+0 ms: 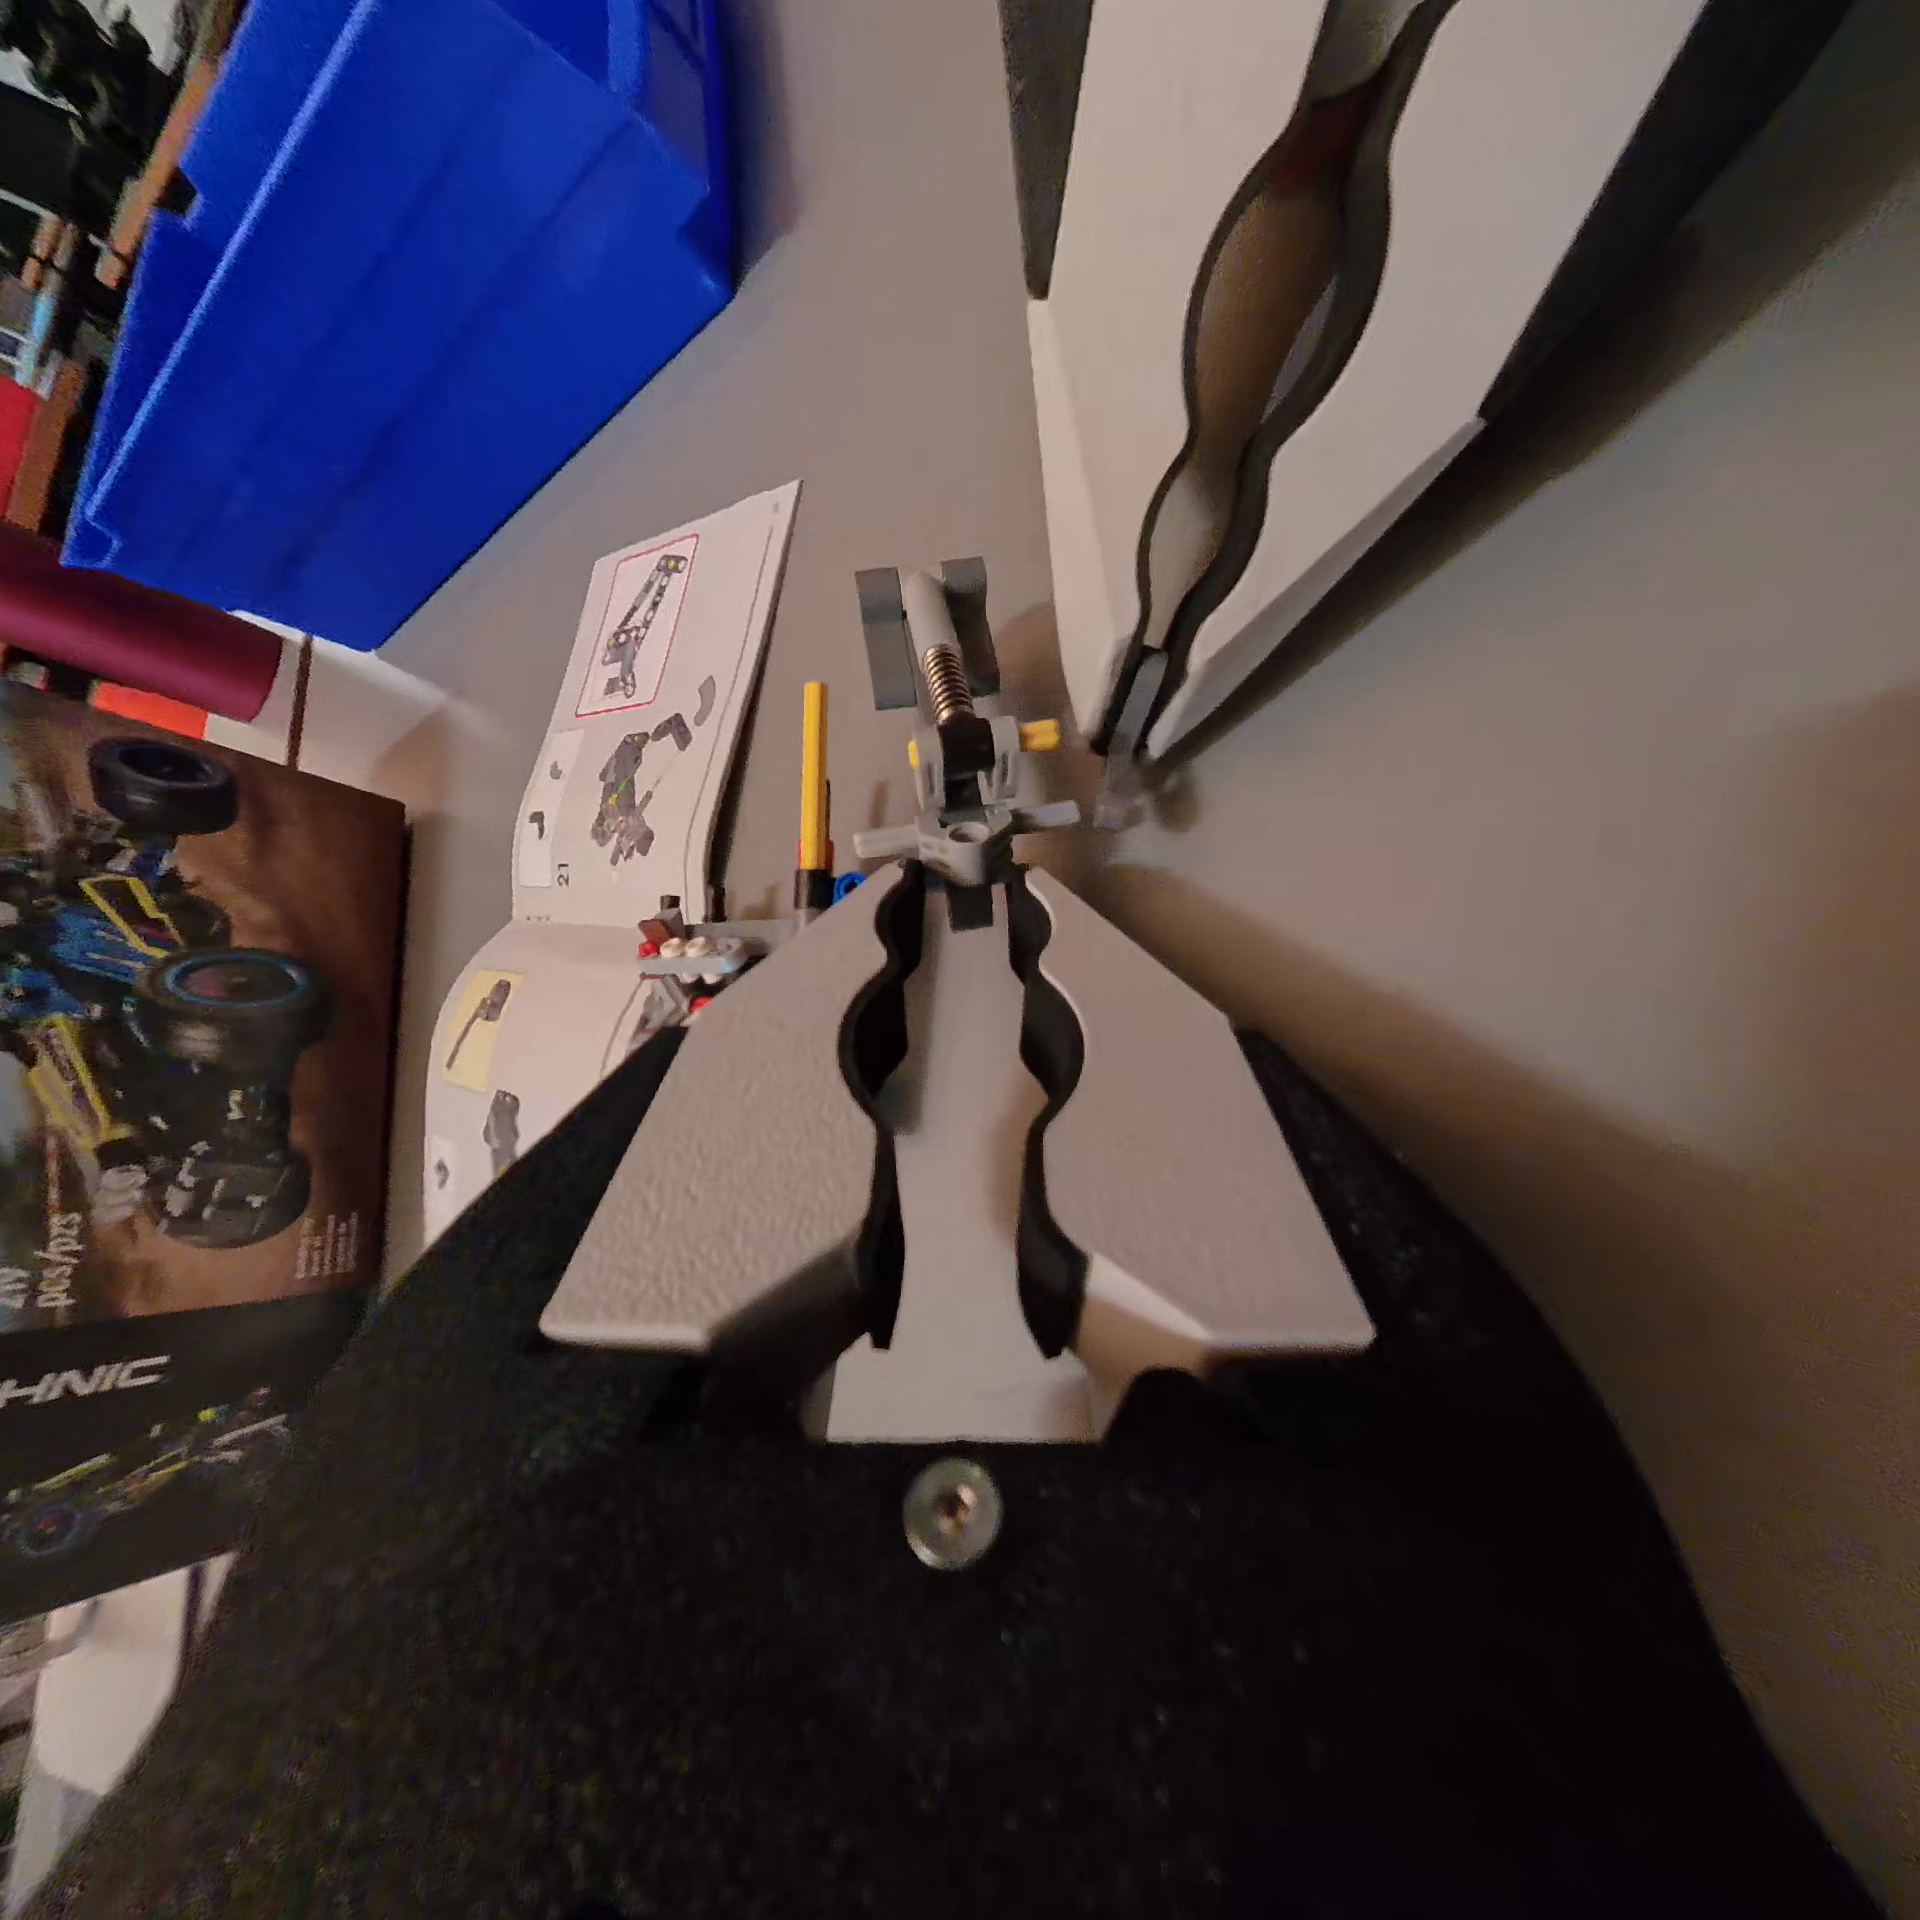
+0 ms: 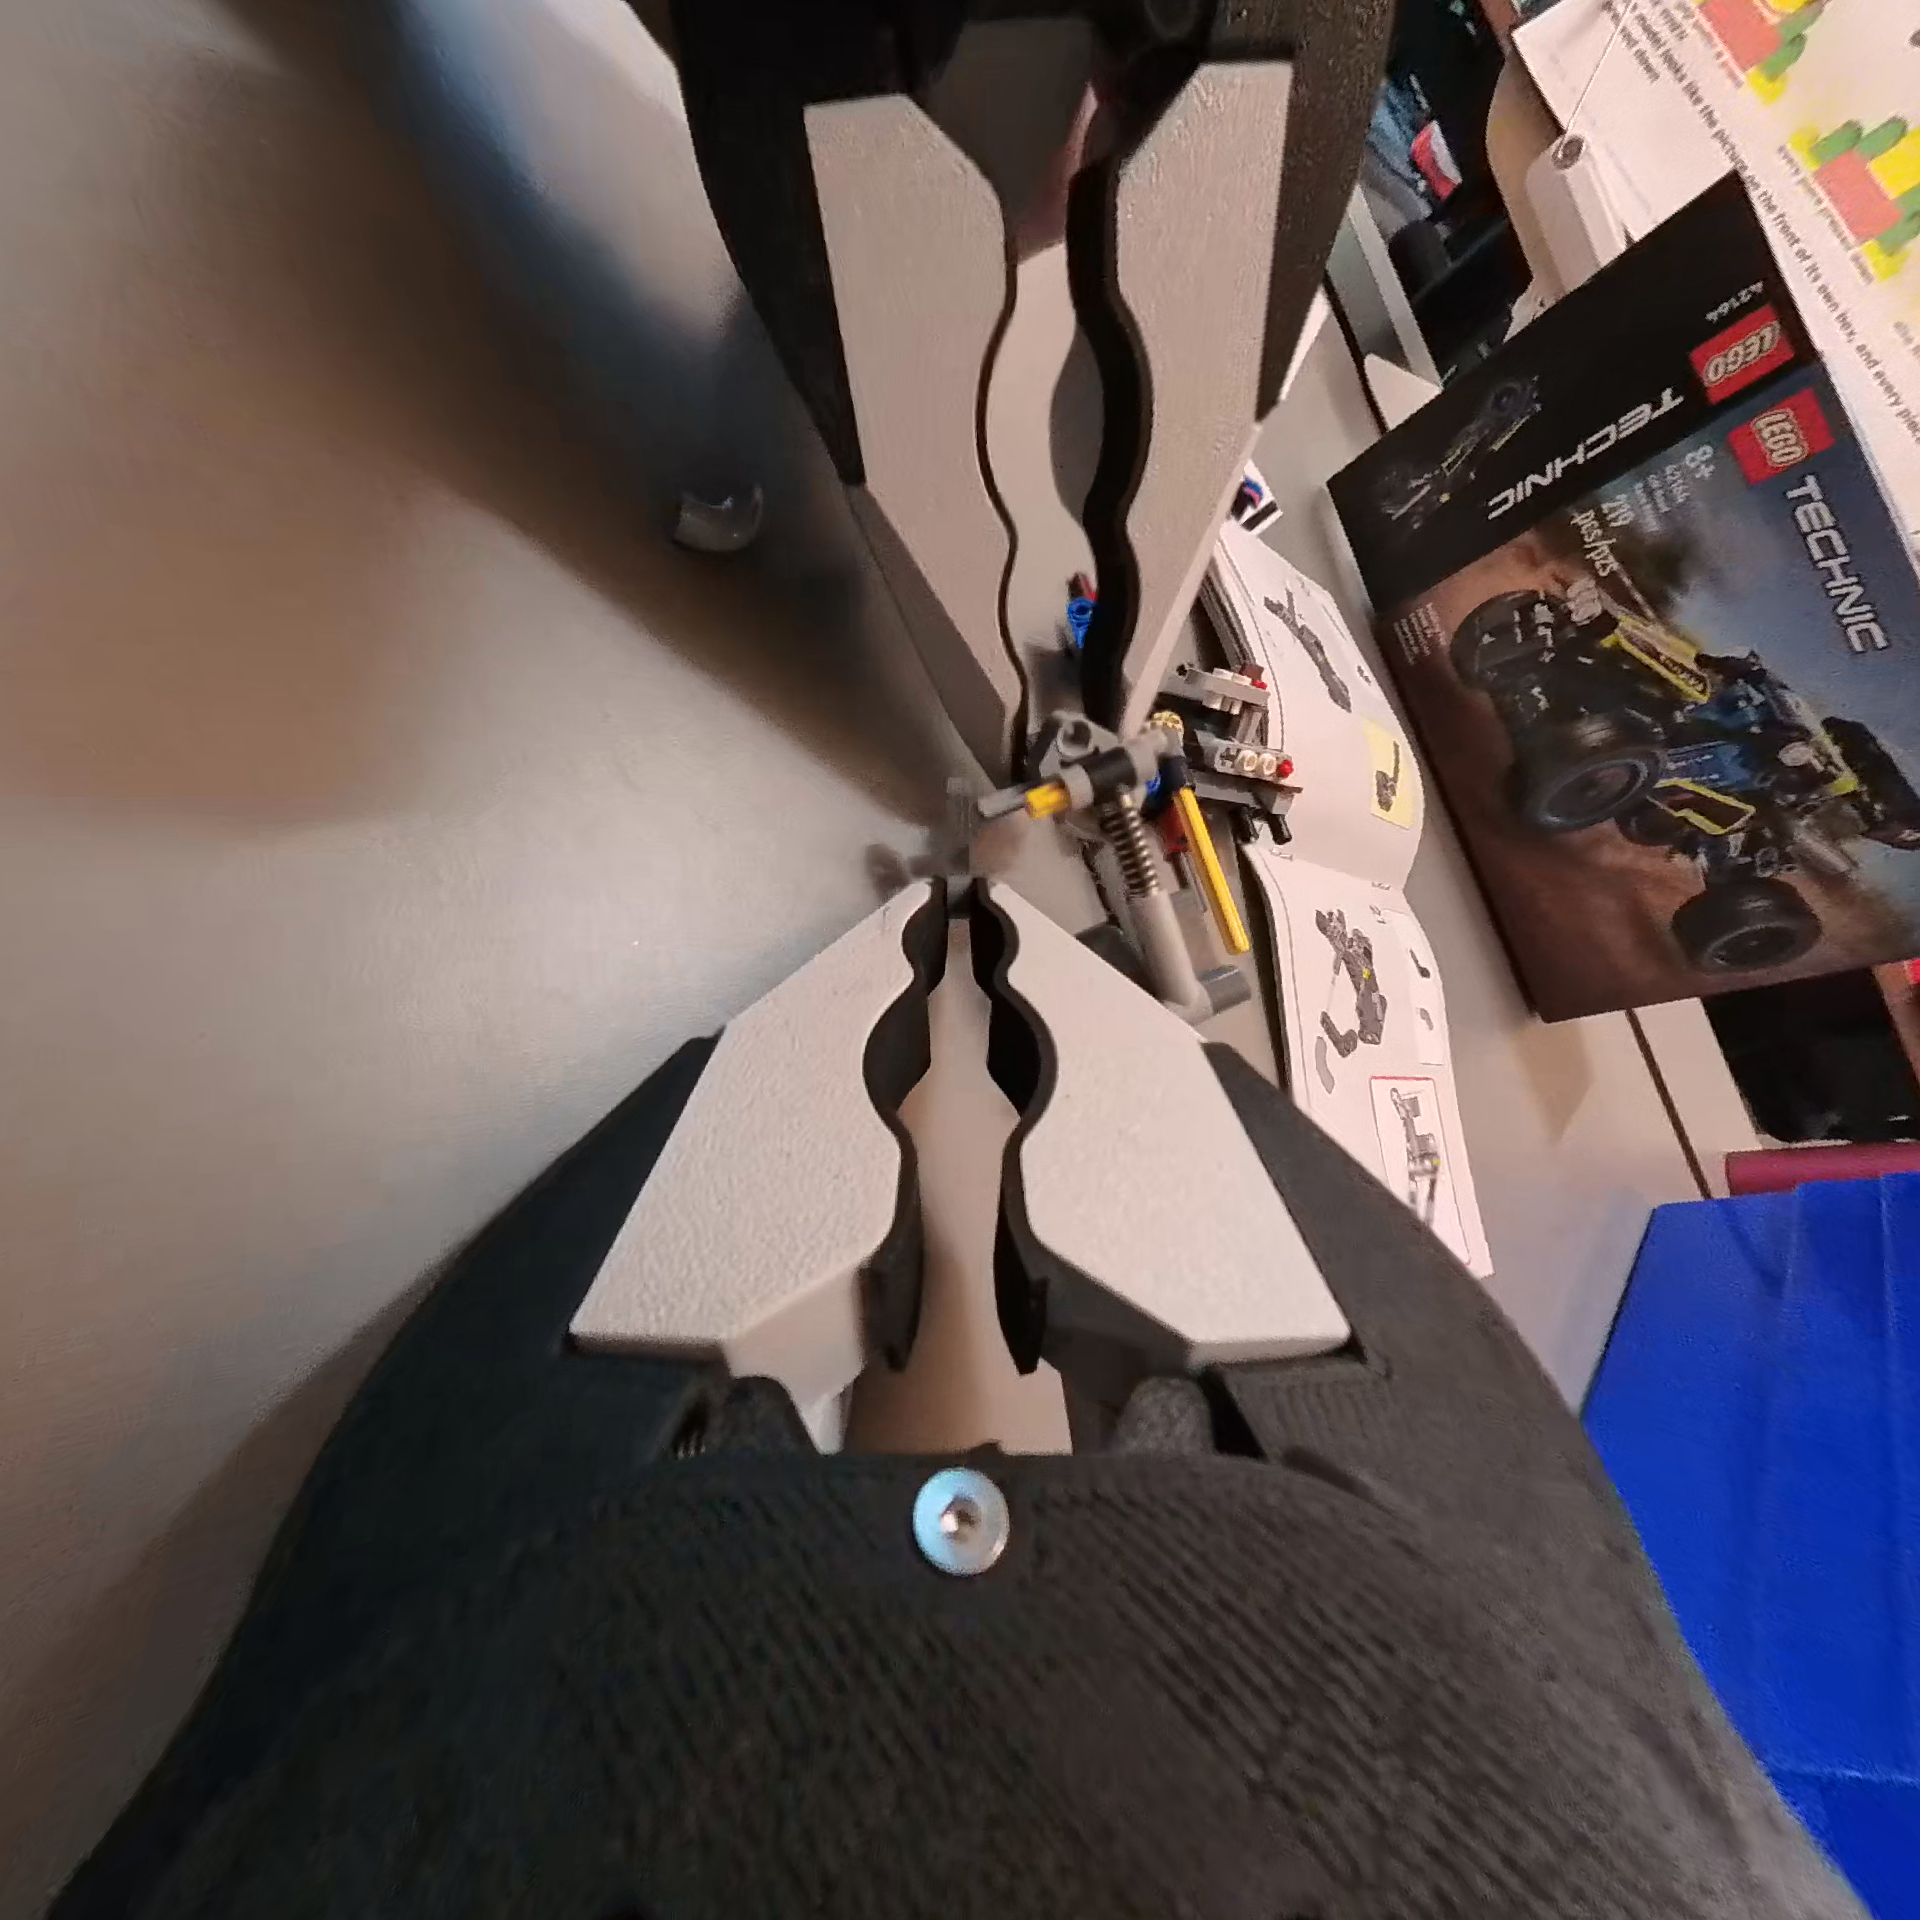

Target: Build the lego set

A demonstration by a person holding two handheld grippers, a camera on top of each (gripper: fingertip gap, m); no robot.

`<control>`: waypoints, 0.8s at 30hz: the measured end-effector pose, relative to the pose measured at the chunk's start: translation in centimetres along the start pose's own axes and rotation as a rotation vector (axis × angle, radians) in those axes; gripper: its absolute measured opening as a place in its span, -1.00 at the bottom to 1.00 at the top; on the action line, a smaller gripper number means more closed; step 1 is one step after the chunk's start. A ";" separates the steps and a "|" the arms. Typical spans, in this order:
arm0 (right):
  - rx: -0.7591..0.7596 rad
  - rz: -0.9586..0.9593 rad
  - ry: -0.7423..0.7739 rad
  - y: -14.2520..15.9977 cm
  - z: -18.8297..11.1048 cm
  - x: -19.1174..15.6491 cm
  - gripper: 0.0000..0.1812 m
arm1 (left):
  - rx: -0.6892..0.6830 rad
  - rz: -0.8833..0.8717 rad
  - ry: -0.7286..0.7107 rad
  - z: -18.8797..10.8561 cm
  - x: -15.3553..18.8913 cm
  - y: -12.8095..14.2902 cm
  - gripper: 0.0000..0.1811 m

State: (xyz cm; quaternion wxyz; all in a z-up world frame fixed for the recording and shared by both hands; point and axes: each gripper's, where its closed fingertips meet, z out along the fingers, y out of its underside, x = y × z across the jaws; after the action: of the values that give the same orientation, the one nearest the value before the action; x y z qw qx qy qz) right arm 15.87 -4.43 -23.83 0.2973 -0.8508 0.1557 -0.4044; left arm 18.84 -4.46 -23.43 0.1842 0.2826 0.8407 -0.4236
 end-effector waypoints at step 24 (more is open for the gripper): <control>-0.059 -0.223 0.095 0.5 1.1 0.7 -0.97 | -0.069 0.108 -0.086 -0.1 -0.5 0.4 -0.86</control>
State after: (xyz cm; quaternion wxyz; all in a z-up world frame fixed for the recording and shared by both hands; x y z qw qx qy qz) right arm 17.15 -4.78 -24.26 0.2177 -0.8509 0.0858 -0.4703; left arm 19.48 -4.34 -23.33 0.2525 0.3024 0.8297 -0.3955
